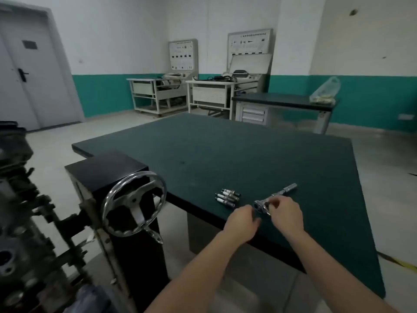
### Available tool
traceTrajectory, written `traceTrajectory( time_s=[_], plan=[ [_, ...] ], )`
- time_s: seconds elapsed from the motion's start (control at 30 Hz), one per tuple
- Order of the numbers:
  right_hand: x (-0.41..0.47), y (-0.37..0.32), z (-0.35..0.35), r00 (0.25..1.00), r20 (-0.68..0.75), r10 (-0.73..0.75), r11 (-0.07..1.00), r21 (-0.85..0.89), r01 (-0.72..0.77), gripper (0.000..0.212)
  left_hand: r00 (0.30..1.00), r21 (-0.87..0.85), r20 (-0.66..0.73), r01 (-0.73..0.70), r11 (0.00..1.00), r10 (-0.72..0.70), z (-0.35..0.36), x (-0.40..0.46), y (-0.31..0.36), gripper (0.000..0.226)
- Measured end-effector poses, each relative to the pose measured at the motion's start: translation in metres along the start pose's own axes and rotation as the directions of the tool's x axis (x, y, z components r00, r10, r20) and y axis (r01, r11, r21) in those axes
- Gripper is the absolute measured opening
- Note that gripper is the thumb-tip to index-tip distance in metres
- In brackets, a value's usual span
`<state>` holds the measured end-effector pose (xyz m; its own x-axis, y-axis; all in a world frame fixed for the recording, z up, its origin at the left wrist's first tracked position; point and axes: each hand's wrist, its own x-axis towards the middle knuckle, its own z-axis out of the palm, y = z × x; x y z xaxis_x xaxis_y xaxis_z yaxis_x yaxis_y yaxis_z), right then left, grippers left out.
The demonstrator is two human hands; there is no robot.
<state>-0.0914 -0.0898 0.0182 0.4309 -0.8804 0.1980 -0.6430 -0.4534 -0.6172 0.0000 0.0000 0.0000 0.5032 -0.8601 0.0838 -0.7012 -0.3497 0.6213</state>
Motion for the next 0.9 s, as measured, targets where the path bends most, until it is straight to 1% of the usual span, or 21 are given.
traceTrajectory(
  time_s=[0.03,0.07,0.17,0.2,0.27,0.33,0.5,0.77,0.83,0.9],
  plan=[
    [0.005,0.003,0.000,1.000,0.021,0.015,1.000,-0.025,-0.014,0.015,0.999,0.032,0.031,0.010,0.999,-0.011,0.004,0.003,0.005,0.031],
    [0.010,0.005,0.002,0.999,0.035,0.032,0.998,-0.052,-0.030,0.012,1.000,0.049,0.020,0.012,0.999,-0.013,0.008,0.008,0.007,0.029],
    [0.016,0.012,0.016,0.994,0.102,0.048,0.992,-0.124,-0.035,0.020,0.999,0.068,0.040,0.000,0.998,-0.003,0.015,0.013,0.008,0.030],
    [0.014,0.013,0.023,0.994,0.108,0.037,0.989,-0.147,-0.021,0.021,0.999,0.052,0.043,-0.014,0.999,0.011,0.015,0.013,0.005,0.029],
    [0.011,0.014,0.030,0.997,0.072,0.016,0.980,-0.200,-0.001,0.023,0.998,-0.025,0.045,-0.035,0.999,0.037,0.011,0.011,-0.004,0.027],
    [0.010,0.013,0.032,0.999,0.042,0.017,0.981,-0.196,-0.009,0.023,0.997,-0.095,0.052,-0.051,0.994,0.056,0.008,0.008,-0.014,0.027],
    [0.004,0.011,0.032,0.999,0.034,0.016,0.978,-0.207,-0.009,0.025,0.989,-0.137,0.080,-0.110,0.984,0.121,0.007,-0.005,-0.023,0.031],
    [0.000,0.008,0.027,0.997,0.054,0.049,0.980,-0.195,-0.037,0.025,0.996,-0.145,0.075,-0.038,0.989,0.049,0.008,-0.001,-0.015,0.025],
    [-0.001,0.006,0.027,0.997,0.061,0.055,0.982,-0.182,-0.043,0.025,0.998,-0.167,0.068,0.000,0.986,0.012,0.009,0.003,-0.014,0.025],
    [-0.004,0.003,0.027,0.996,0.067,0.058,0.987,-0.152,-0.047,0.020,0.997,-0.225,0.058,0.065,0.972,-0.053,0.009,0.007,-0.010,0.025]
  ],
)
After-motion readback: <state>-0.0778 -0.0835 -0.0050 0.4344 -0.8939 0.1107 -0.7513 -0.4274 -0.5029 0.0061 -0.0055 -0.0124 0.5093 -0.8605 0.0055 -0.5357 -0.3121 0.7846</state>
